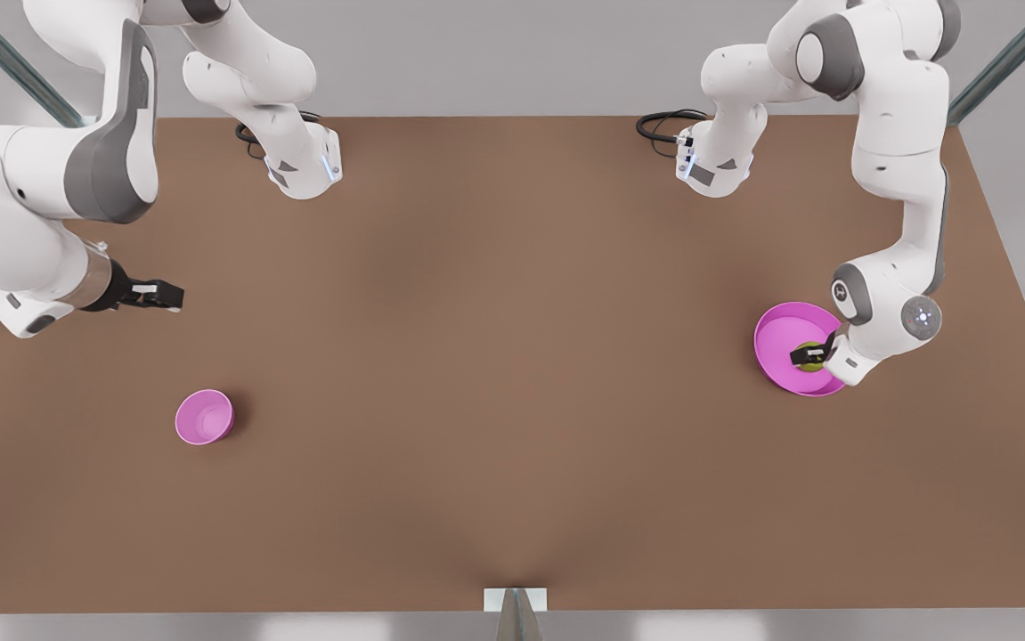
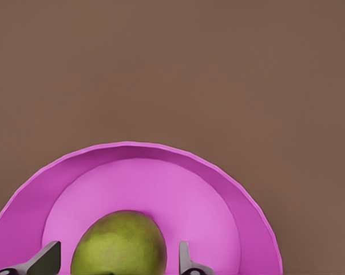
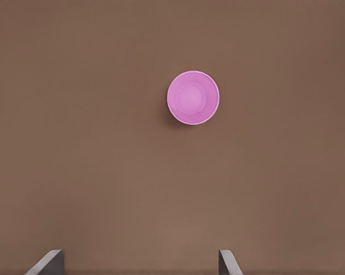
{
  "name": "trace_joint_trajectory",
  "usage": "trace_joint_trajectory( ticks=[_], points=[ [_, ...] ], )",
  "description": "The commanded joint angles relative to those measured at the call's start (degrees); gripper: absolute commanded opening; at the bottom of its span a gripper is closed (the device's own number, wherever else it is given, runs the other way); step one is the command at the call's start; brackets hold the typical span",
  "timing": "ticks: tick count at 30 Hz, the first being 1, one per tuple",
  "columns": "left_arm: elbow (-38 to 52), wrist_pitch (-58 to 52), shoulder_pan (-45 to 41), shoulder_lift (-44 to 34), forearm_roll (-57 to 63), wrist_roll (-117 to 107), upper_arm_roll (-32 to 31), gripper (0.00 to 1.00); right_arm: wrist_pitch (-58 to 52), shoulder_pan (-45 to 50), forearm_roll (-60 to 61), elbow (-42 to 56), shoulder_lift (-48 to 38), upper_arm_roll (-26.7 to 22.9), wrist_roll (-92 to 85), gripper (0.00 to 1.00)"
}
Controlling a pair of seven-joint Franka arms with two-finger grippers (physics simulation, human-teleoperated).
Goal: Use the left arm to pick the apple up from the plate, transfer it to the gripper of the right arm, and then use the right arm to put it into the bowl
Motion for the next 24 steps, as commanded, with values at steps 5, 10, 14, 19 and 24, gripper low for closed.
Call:
trace_joint_trajectory(
  ticks=[5, 10, 14, 19, 24],
  points=[
    [0.02, 1.46, 0.15, 1.52, 0.00, 4.72, -0.11, 1.00, 0.04, -0.08, -0.06, 0.10, 0.47, -0.02, -0.34, 1.00],
    [0.02, 1.55, 0.33, 2.57, 0.00, 4.72, -0.72, 1.00, 0.04, -0.08, -0.06, 0.10, 0.82, -0.02, -0.34, 1.00],
    [0.11, 1.55, 0.42, 2.84, 0.00, 4.72, -0.72, 0.94, 0.04, -0.08, -0.06, 0.10, 0.82, -0.02, -0.34, 1.00],
    [0.20, 1.02, 0.42, 2.75, 0.00, 4.63, -0.72, 0.77, -0.04, -0.08, -0.06, 0.01, 0.82, -0.02, -0.34, 1.00],
    [0.37, -0.74, 0.51, 2.14, -1.58, 4.63, -1.34, 0.74, -0.04, -0.08, -0.06, 0.10, 1.26, -0.02, -0.34, 1.00]
  ],
)
